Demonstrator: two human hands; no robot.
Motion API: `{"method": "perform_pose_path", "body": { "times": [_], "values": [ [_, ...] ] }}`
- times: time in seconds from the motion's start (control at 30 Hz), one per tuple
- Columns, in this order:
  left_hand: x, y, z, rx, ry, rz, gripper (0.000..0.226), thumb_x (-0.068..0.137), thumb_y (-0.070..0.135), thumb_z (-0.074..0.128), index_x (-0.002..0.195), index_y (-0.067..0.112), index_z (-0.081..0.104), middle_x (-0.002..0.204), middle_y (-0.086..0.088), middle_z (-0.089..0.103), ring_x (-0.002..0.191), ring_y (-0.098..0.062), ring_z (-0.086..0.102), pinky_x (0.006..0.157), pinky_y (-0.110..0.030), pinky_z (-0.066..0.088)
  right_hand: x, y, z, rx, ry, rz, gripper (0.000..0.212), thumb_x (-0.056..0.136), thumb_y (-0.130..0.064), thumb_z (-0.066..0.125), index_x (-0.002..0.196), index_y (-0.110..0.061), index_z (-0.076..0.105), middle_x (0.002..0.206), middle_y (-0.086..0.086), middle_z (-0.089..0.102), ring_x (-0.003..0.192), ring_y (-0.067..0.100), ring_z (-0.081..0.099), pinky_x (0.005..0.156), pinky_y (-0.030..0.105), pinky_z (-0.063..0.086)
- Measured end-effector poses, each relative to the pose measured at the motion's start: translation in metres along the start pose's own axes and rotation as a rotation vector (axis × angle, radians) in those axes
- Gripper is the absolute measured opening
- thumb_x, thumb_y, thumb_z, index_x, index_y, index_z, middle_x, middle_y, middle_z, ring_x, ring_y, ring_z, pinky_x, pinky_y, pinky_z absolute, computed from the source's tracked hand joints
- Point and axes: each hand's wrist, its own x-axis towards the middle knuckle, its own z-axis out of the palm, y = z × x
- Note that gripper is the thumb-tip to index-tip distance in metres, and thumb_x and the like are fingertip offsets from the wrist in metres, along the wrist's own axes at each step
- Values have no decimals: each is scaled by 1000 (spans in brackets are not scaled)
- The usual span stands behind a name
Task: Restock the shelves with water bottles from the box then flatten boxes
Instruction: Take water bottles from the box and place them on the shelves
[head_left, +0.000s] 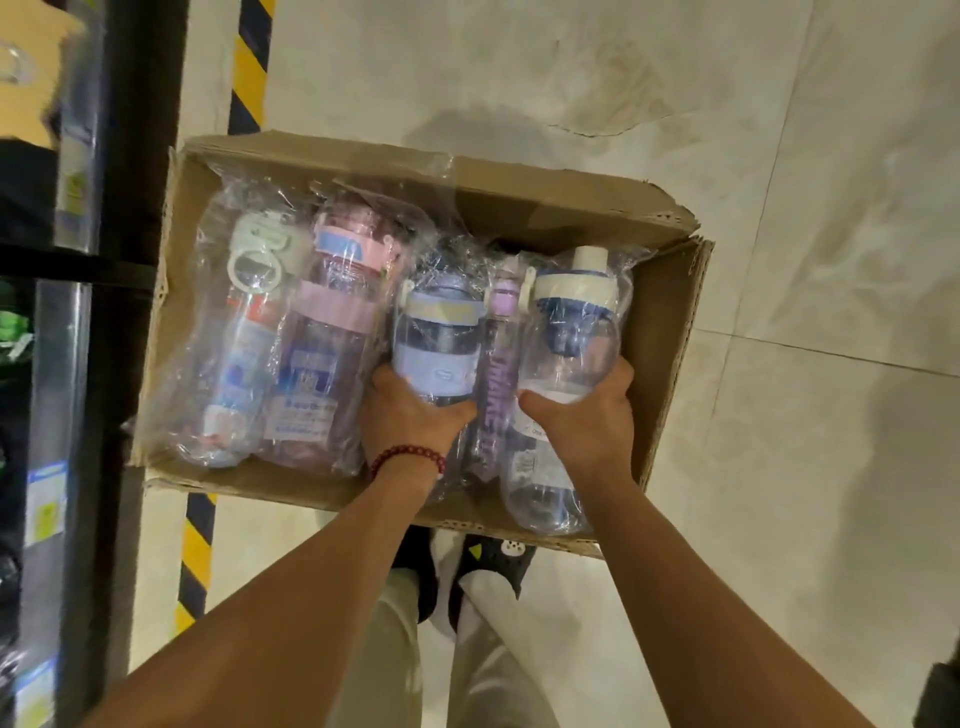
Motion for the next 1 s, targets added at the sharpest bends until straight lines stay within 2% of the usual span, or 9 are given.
{"method": "perform_pose_path", "body": {
  "times": [0.1, 0.23, 0.33, 0.47, 0.6, 0.77, 0.83, 0.9, 1.0],
  "values": [
    [-1, -1, -6, -39, -3, -9, 88, 40, 49, 84, 115, 17, 50, 99, 1, 61, 87, -19, 62, 69, -34, 57, -3, -3, 2, -53, 41, 7, 99, 65, -48, 80, 139, -21, 20, 127, 6, 48, 111, 26, 53, 90, 43, 51],
    [-7, 0, -22, -94, -67, -12, 73, 51, 33, 88, 109, 20, 44, 95, 4, 56, 82, -14, 57, 56, -20, 44, -17, -6, -11, -3, 41, -32, 93, 67, -43, 80, 137, -22, 23, 116, -4, 47, 99, 16, 53, 75, 25, 45],
    [-22, 9, -42, -150, -104, 2, 66, 57, 29, 87, 102, 24, 38, 88, 7, 52, 77, -11, 53, 53, -17, 38, -39, -15, -26, 99, 52, -86, 87, 68, -32, 82, 135, -22, 26, 110, -12, 44, 92, 9, 50, 69, 16, 41],
    [-46, 31, -77, -273, -117, 31, 66, 58, 26, 87, 106, 21, 43, 87, 12, 53, 74, 2, 52, 54, -13, 39, -72, -42, -48, 165, 70, -126, 85, 68, -25, 83, 134, -24, 30, 117, -6, 47, 103, 15, 53, 88, 35, 51],
    [-68, 69, -132, -418, -80, 75, 67, 57, 21, 88, 109, 20, 45, 91, 12, 58, 78, 0, 57, 59, -14, 43, -109, -93, -77, 181, 84, -209, 84, 69, -23, 82, 135, -26, 31, 114, -10, 47, 97, 11, 53, 85, 31, 49],
    [-100, 118, -213, -537, -5, 175, 77, 43, 36, 85, 111, 16, 54, 95, 3, 66, 80, -7, 65, 65, -24, 54, -160, -164, -119, 246, 119, -311, 82, 69, -17, 82, 135, -19, 32, 105, -12, 52, 100, 16, 56, 88, 33, 49],
    [-117, 135, -249, -576, 4, 213, 75, 44, 32, 84, 112, 15, 59, 96, 1, 68, 82, -9, 66, 64, -21, 53, -188, -192, -139, 267, 117, -356, 82, 71, -16, 81, 136, -19, 31, 102, -16, 50, 99, 14, 54, 92, 35, 48],
    [-138, 149, -284, -625, 3, 256, 72, 42, 33, 84, 108, 12, 63, 94, -1, 70, 80, -9, 68, 61, -19, 52, -219, -217, -159, 297, 111, -395, 83, 72, -15, 80, 138, -20, 30, 107, -11, 50, 97, 12, 55, 92, 35, 49],
    [-170, 167, -336, -711, 7, 291, 83, 34, 44, 78, 109, 11, 63, 98, -4, 70, 83, -12, 69, 61, -19, 53, -270, -254, -188, 332, 120, -471, 83, 73, -16, 79, 139, -21, 29, 101, -20, 47, 86, -2, 52, 80, 19, 47]
  ]
}}
